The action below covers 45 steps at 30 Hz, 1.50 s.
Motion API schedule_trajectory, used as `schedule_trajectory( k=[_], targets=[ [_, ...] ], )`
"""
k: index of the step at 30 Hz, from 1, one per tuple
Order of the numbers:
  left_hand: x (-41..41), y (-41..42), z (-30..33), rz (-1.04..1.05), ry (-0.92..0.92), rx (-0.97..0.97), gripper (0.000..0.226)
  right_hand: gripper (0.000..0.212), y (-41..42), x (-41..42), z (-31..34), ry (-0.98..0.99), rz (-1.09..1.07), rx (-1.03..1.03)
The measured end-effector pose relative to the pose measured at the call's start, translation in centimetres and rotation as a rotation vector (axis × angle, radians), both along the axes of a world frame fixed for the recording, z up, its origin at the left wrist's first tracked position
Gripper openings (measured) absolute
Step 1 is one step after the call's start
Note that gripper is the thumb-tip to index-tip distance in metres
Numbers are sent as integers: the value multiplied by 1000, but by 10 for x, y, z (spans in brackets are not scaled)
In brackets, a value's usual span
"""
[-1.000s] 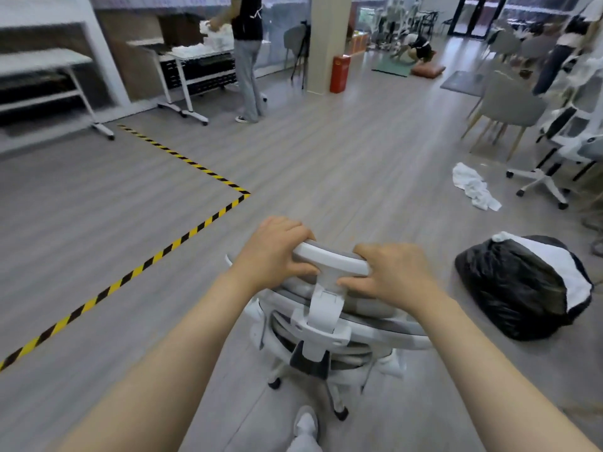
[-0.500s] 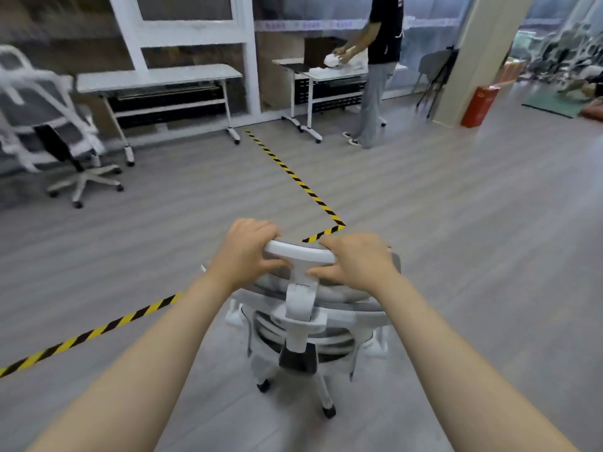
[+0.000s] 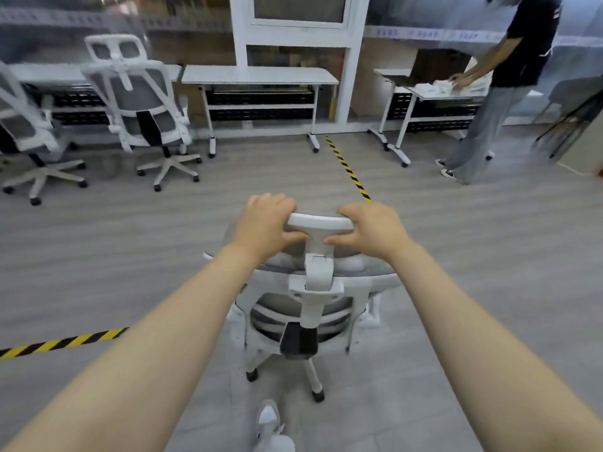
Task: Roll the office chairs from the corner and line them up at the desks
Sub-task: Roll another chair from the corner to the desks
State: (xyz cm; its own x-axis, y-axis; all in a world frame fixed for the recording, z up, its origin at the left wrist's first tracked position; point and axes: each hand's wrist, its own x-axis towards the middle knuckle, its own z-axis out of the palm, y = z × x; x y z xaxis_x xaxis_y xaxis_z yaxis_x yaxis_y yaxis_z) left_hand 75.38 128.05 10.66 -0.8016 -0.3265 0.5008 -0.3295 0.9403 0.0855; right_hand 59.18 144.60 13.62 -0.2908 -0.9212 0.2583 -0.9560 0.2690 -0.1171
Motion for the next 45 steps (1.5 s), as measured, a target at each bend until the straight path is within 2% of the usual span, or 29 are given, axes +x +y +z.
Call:
schedule_trajectory(
  k=[8, 10, 13, 20, 33, 45],
  targets=[
    [-91, -181, -1, 128, -61, -27, 48, 49, -195, -99, -5, 85, 42, -43],
    [-126, -240, -7, 183, -70, -17, 49, 48, -259, -135, -17, 72, 21, -82],
    [-150, -281, -5, 214, -82, -33, 49, 47, -305, -163, -25, 47, 12, -128],
    [-257, -441, -4, 227, -30, -51, 51, 48, -474, -279, -30, 26, 59, -220],
    [-432, -716, 1, 359, -101, 6, 50, 48, -768, -459, -28, -15, 131, -152],
    [-598, -962, -6, 329, -16, -37, 45, 52, -1019, -636, -27, -2, 157, -166]
  ],
)
